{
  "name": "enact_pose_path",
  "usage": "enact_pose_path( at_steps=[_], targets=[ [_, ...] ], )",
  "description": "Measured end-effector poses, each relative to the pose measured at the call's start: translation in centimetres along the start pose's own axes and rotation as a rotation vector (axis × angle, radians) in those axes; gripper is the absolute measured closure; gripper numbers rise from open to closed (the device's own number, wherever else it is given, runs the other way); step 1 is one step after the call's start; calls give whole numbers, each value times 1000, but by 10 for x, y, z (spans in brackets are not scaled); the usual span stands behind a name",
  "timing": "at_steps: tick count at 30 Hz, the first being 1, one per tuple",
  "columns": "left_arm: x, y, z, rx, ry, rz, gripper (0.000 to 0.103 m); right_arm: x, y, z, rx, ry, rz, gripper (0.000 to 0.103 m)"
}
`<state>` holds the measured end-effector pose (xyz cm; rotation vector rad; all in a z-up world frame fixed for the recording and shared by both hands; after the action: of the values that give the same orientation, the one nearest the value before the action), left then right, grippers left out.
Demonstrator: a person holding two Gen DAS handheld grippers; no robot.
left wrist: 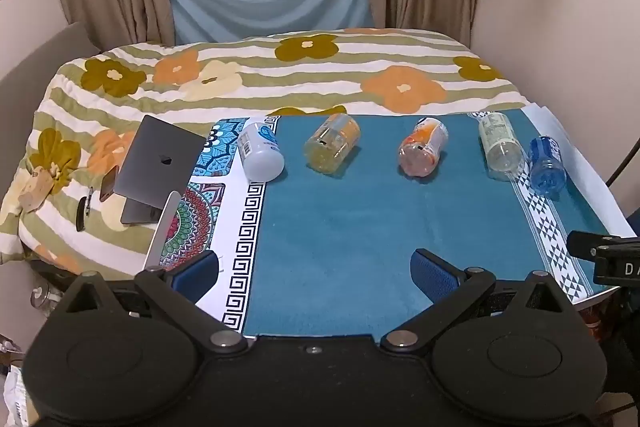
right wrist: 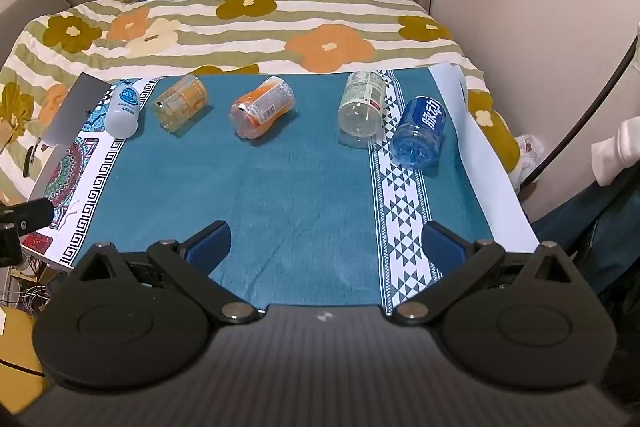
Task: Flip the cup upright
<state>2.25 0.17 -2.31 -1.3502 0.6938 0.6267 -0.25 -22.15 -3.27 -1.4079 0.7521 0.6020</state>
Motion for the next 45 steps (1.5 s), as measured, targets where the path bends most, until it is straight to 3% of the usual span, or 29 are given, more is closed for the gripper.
enact_pose_path(
  at_steps=[3,5,45],
  targets=[
    [2,-6,-9,26,-27,5,0,0,0,0,-1,0,0,0],
    [-5,1,-5,19,-15,-34,0,0,0,0,0,1,0,0],
    [-13,-1,-3,-2,-25,-49,0,-5,0,1,-2,4,-3,0]
  ],
)
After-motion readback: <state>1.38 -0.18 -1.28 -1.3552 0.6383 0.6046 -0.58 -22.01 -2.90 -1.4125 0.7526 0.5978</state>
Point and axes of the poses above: each gripper's, at about its wrist camera, not at the fingertips, and x roughly the way its jaws point, z to its left, y to its underside, the point moved 3 cm from there along x, roughly the way its jaws point, and after that the axes turned 1 degree about x, right-handed, at the moved point
